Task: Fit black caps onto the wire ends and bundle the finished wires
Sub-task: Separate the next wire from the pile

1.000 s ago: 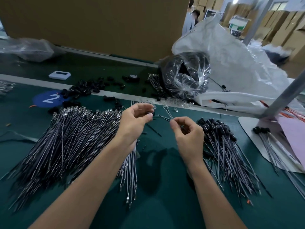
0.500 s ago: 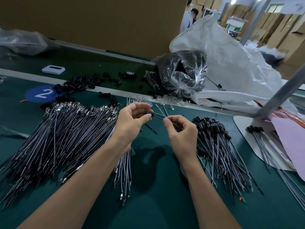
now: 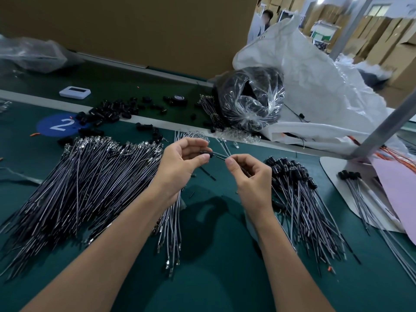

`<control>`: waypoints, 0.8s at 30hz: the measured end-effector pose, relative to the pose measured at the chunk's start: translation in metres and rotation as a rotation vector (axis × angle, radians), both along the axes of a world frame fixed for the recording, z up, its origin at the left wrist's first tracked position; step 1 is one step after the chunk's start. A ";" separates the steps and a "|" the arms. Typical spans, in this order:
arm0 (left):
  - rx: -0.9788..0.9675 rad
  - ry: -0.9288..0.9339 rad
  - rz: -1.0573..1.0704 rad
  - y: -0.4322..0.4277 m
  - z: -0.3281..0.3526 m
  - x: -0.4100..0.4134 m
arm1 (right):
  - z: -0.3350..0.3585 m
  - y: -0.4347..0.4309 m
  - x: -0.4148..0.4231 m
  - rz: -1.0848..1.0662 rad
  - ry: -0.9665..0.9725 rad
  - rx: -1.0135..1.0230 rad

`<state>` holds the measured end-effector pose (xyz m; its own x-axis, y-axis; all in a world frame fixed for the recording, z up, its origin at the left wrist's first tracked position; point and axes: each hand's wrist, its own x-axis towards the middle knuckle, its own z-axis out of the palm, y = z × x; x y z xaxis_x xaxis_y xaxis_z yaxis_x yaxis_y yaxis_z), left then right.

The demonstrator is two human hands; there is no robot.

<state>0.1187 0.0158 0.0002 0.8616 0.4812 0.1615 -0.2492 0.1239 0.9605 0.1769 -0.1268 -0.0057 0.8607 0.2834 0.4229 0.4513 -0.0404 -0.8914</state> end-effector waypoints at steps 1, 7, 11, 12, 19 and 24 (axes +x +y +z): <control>0.001 0.002 -0.003 0.000 0.000 0.000 | 0.000 0.000 0.000 -0.004 -0.001 -0.005; -0.028 -0.012 -0.024 0.003 -0.003 0.000 | -0.002 0.000 0.002 -0.058 -0.026 -0.043; -0.017 -0.016 -0.021 0.005 -0.004 0.000 | -0.002 0.000 0.002 0.001 0.001 -0.049; -0.013 -0.018 -0.019 0.005 -0.005 0.000 | -0.002 0.000 0.002 0.007 0.002 -0.051; 0.029 -0.026 -0.048 0.005 -0.006 0.000 | 0.000 -0.001 0.002 -0.049 0.004 -0.040; -0.004 -0.055 -0.052 0.005 -0.006 0.001 | 0.000 0.000 0.002 -0.069 -0.018 -0.065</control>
<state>0.1194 0.0205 -0.0056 0.8752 0.4371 0.2072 -0.2946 0.1420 0.9450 0.1784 -0.1267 -0.0057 0.8716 0.2514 0.4209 0.4612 -0.1292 -0.8779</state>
